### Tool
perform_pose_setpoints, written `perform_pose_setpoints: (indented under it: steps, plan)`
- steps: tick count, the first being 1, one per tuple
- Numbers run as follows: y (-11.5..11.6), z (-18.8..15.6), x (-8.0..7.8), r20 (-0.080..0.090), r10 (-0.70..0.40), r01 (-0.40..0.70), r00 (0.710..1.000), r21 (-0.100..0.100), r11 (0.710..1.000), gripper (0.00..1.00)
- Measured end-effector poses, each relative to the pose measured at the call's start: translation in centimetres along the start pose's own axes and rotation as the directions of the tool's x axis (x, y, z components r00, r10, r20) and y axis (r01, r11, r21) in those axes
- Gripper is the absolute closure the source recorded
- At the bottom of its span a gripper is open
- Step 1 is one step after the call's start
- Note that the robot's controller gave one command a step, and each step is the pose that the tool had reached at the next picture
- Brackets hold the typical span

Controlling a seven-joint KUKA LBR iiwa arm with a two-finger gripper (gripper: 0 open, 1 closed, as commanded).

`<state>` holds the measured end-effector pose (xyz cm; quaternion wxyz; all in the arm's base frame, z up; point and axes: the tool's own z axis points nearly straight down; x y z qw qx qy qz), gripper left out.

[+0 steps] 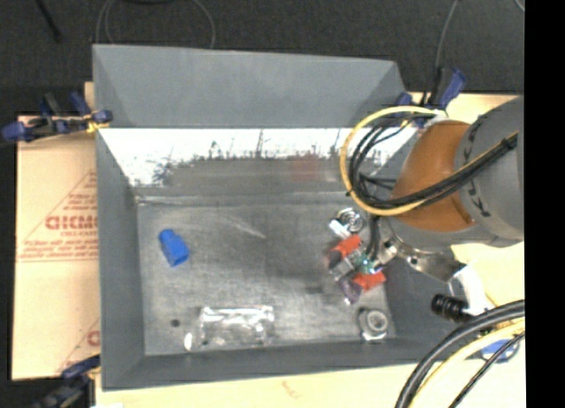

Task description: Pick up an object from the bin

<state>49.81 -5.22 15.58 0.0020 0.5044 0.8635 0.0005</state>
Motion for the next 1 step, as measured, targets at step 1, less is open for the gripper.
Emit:
perform_pose_setpoints:
  steps: [1]
  plan:
    - [0.07,-3.65,-0.17,0.001,-0.007,0.007,1.000,-0.001,1.000,1.00]
